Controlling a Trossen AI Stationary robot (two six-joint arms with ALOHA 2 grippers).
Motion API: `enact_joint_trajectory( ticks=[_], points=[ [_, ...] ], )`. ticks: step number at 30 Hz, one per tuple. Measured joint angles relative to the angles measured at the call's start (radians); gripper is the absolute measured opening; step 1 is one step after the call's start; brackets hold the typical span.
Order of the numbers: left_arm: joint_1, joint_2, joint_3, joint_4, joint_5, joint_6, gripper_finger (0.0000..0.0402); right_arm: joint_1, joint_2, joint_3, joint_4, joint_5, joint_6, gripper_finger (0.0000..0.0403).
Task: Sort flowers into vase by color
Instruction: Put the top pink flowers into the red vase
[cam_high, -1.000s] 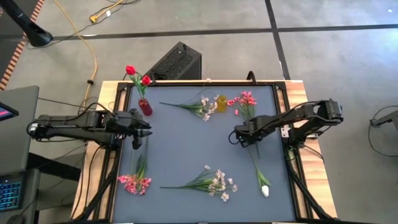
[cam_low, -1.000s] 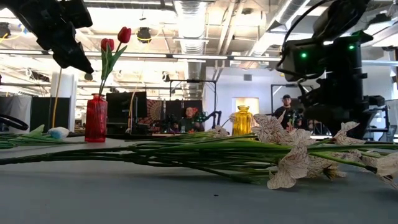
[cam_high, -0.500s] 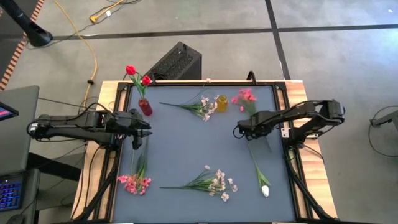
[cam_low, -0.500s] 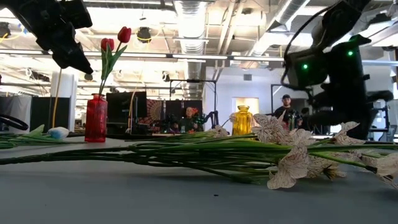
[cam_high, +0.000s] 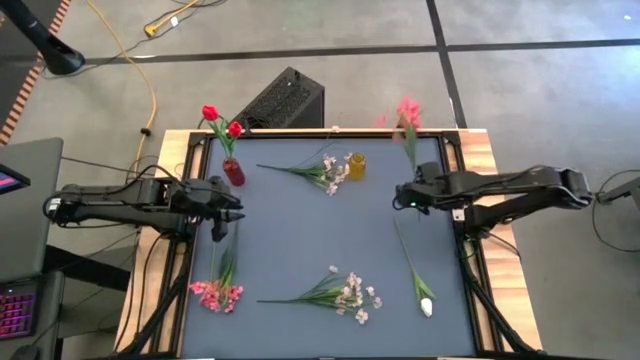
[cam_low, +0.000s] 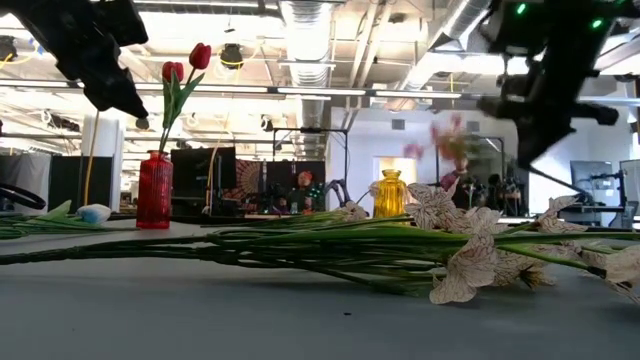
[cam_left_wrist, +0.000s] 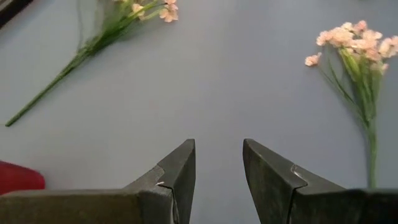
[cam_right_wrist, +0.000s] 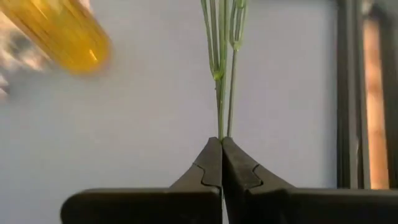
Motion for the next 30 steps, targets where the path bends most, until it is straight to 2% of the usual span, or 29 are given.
enact_joint_trajectory(
  ticks=[4,11,22,27,30],
  points=[
    [0.0,0.0,0.0,0.001,0.029,0.017,0.0122,0.062,-0.079,0.0,0.138,0.119,-0.051,0.0019],
    [0.0,0.0,0.0,0.002,0.041,0.024,0.0122,0.16,-0.113,0.0,0.467,0.211,-0.29,0.0019],
    [0.0,0.0,0.0,0.004,0.048,0.026,0.0122,0.268,-0.029,0.0,0.98,0.208,-0.705,0.002],
    [-0.005,-0.021,0.0,0.002,0.005,0.012,0.0122,0.303,0.04,0.001,1.159,0.201,-0.849,0.002],
    [-0.023,-0.063,0.004,0.0,-0.007,0.006,0.0122,0.297,0.101,0.001,1.269,0.123,-0.915,0.002]
  ],
)
